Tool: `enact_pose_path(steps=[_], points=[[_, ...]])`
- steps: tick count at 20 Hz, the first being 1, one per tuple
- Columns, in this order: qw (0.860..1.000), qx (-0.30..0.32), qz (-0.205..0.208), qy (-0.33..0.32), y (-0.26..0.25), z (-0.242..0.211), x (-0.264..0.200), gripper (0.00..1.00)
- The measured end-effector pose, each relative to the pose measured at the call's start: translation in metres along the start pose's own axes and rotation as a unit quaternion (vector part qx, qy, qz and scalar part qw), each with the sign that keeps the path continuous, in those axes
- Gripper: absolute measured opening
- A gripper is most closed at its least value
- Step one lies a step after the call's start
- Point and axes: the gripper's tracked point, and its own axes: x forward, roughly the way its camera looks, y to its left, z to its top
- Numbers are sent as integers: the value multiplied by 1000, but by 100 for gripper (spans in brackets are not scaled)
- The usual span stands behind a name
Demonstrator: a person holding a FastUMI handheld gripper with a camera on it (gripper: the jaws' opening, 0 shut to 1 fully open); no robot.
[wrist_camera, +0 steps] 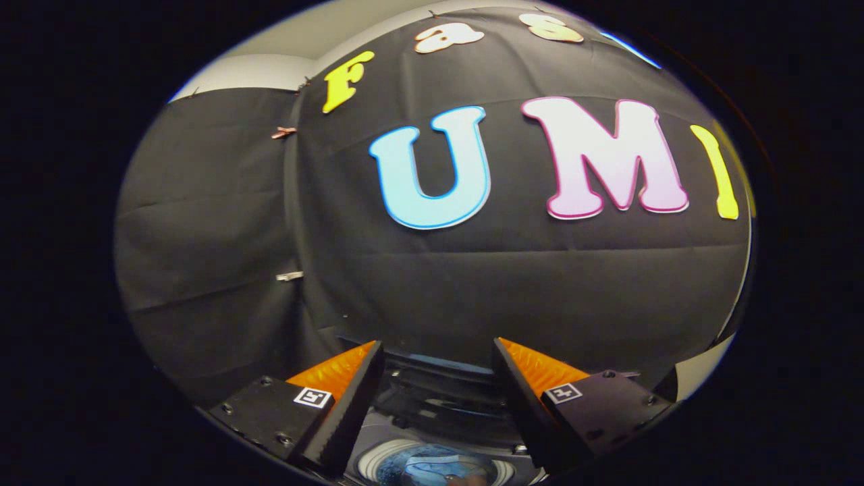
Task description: Put the clothes into the washing machine and then close the washing machine lid.
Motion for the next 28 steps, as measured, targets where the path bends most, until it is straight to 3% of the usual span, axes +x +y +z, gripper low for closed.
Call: enact_pose_path(steps=[5, 12, 28], points=[[996, 0, -94, 1, -41, -1, 17, 99], [984, -35, -169, 36, -83, -15, 17, 99], [983, 14, -174, 66, -72, -28, 3, 100]])
